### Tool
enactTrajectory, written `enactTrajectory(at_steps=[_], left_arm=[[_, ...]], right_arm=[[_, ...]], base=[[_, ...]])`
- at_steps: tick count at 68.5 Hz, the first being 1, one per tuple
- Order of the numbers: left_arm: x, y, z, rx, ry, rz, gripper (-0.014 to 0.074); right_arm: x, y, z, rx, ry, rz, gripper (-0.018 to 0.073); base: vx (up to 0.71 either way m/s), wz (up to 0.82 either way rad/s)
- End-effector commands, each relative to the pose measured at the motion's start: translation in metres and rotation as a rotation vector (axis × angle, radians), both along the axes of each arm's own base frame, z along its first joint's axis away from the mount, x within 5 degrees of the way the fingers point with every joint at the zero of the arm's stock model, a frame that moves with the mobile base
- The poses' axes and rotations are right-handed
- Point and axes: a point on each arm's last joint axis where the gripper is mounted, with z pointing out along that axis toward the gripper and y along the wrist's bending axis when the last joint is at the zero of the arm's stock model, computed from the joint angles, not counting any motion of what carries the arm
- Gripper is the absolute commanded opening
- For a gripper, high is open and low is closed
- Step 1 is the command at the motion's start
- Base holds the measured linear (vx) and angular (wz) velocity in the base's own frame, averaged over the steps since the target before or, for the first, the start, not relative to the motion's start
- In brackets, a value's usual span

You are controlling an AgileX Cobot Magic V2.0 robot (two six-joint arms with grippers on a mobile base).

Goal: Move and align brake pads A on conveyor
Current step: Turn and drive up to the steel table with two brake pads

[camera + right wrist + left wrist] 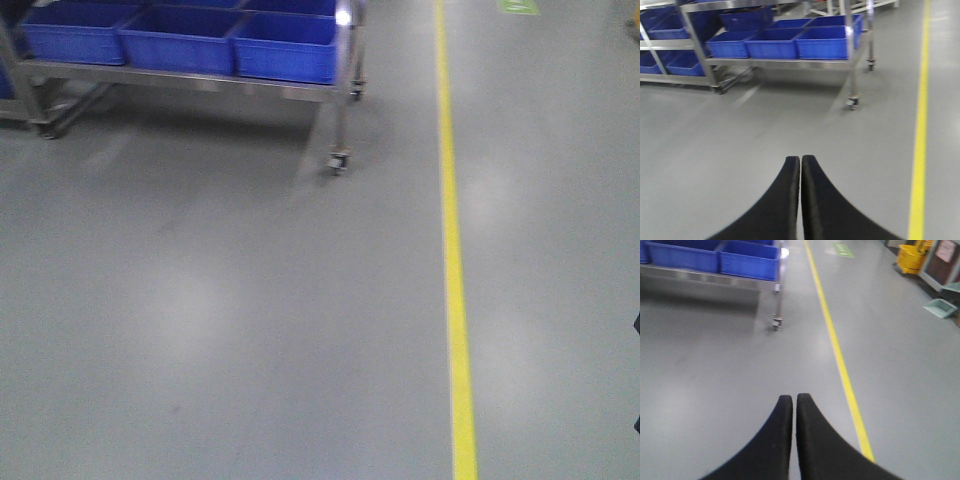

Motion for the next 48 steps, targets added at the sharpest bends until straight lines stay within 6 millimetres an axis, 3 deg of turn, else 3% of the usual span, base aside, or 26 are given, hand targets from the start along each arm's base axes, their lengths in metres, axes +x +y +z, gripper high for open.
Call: enactTrajectory(at_steps=[1, 48], left_arm=[[0.0018, -0.0012, 0.0146, -0.026, -0.092, -0.007, -0.0006], [0.0016, -0.0011, 0.0147, -0.026, -0.093, -0.007, -0.0006]], right_arm=[[0.0015, 0.0009, 0.0155, 0.009, -0.096, 0.009, -0.0008], [0.0015, 0.0009, 0.0155, 0.009, -0.096, 0.009, -0.0008]], base=[[0.10, 0.63], [0.03, 0.83]])
